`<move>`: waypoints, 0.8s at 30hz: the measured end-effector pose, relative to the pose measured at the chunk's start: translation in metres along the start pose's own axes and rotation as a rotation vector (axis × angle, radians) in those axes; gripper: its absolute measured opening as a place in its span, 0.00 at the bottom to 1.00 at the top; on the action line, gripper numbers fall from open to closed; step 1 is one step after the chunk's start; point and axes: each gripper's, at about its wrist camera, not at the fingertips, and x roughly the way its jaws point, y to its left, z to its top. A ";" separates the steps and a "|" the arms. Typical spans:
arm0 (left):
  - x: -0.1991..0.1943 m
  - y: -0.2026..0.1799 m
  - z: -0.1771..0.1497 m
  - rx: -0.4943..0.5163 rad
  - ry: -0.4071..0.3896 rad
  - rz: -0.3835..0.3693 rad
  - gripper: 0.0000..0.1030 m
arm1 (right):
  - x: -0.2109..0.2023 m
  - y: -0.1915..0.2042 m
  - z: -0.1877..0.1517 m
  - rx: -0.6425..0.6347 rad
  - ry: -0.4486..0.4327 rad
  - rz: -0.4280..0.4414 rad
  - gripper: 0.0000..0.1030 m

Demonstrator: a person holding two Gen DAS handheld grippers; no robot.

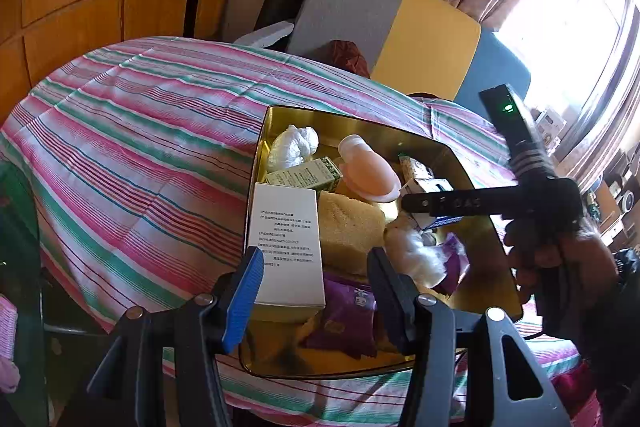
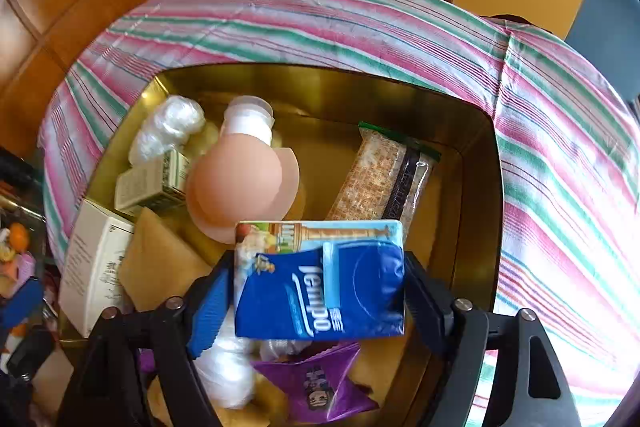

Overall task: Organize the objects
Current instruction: 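Carry the blue tissue pack into the tray and open the right gripper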

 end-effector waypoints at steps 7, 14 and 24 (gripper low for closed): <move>-0.006 -0.005 0.002 0.024 -0.032 0.088 0.62 | -0.029 -0.005 -0.011 0.041 -0.123 0.001 0.88; -0.028 -0.022 0.007 0.076 -0.142 0.186 0.64 | -0.075 -0.001 -0.046 0.052 -0.277 -0.020 0.90; -0.041 -0.047 0.006 0.113 -0.184 0.244 0.65 | -0.117 0.005 -0.114 0.094 -0.431 -0.138 0.97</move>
